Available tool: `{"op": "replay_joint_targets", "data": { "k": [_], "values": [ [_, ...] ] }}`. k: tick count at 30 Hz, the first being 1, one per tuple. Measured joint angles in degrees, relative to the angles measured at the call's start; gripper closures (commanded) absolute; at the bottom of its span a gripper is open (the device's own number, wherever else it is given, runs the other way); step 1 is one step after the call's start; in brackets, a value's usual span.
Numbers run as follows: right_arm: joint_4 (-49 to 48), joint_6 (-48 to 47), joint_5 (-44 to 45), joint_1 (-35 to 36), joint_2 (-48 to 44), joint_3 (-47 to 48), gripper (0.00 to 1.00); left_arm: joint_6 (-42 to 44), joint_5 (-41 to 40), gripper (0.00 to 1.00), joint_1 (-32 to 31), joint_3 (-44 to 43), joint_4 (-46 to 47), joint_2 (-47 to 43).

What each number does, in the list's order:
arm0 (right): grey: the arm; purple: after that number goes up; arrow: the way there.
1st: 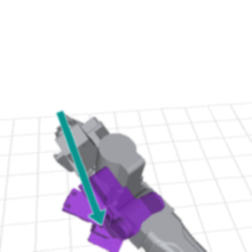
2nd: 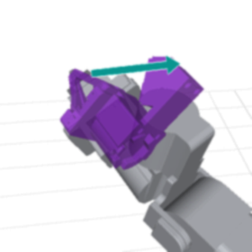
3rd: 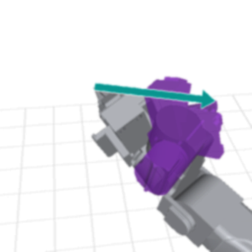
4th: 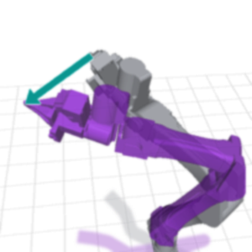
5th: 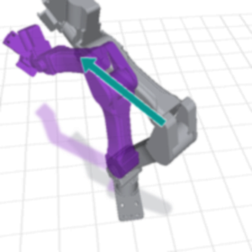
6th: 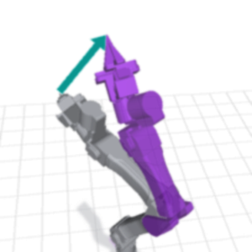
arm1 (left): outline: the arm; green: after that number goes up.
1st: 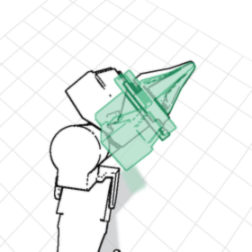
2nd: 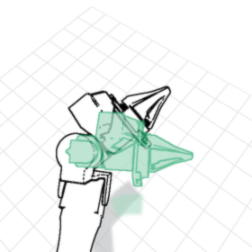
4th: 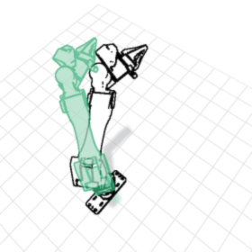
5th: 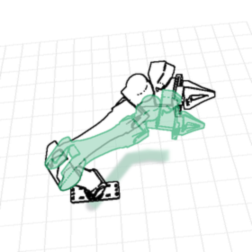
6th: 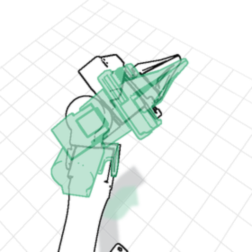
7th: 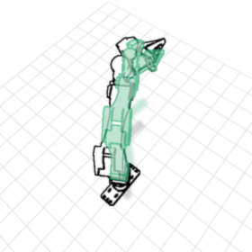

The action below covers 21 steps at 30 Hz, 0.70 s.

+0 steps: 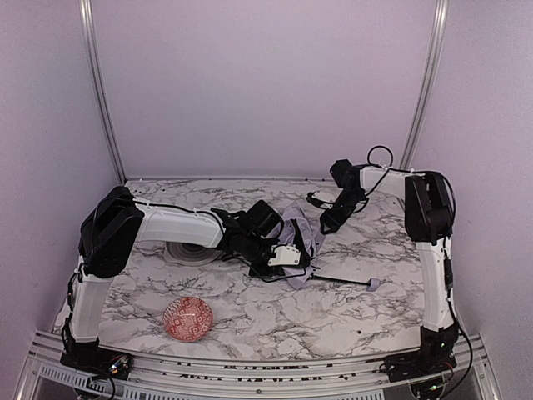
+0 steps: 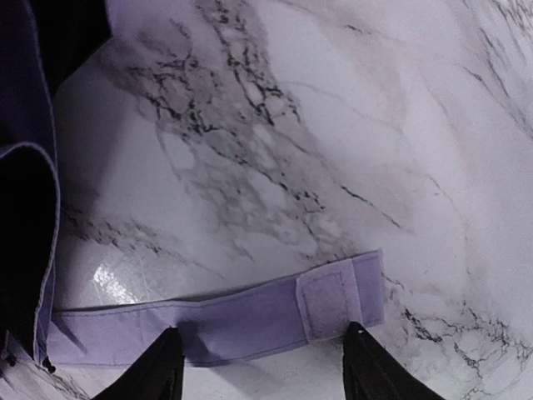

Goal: Put away the umbrella

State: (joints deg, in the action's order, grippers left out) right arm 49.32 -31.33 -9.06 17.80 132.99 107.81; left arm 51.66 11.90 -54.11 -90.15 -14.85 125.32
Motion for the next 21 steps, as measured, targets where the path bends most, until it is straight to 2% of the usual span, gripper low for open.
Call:
{"op": "replay_joint_targets", "data": {
  "k": [3, 6, 10, 21],
  "values": [
    [-0.1, 0.0, -0.7, 0.0, 0.0, 0.0, 0.6, 0.0, 0.0, 1.0, 0.0, 0.0, 0.0, 0.0],
    [-0.5, -0.3, -1.4, 0.0, 0.1, 0.0, 0.84, 0.0, 0.0, 1.0, 0.0, 0.0, 0.0, 0.0],
    [-1.3, 0.3, -2.5, 0.2, 0.2, 0.0, 1.0, 0.0, 0.0, 1.0, 0.0, 0.0, 0.0, 0.0],
    [-4.8, 2.7, -9.5, 0.5, 0.7, -0.1, 1.0, -0.1, 0.0, 1.0, 0.0, 0.0, 0.0, 0.0]
  ]
}}
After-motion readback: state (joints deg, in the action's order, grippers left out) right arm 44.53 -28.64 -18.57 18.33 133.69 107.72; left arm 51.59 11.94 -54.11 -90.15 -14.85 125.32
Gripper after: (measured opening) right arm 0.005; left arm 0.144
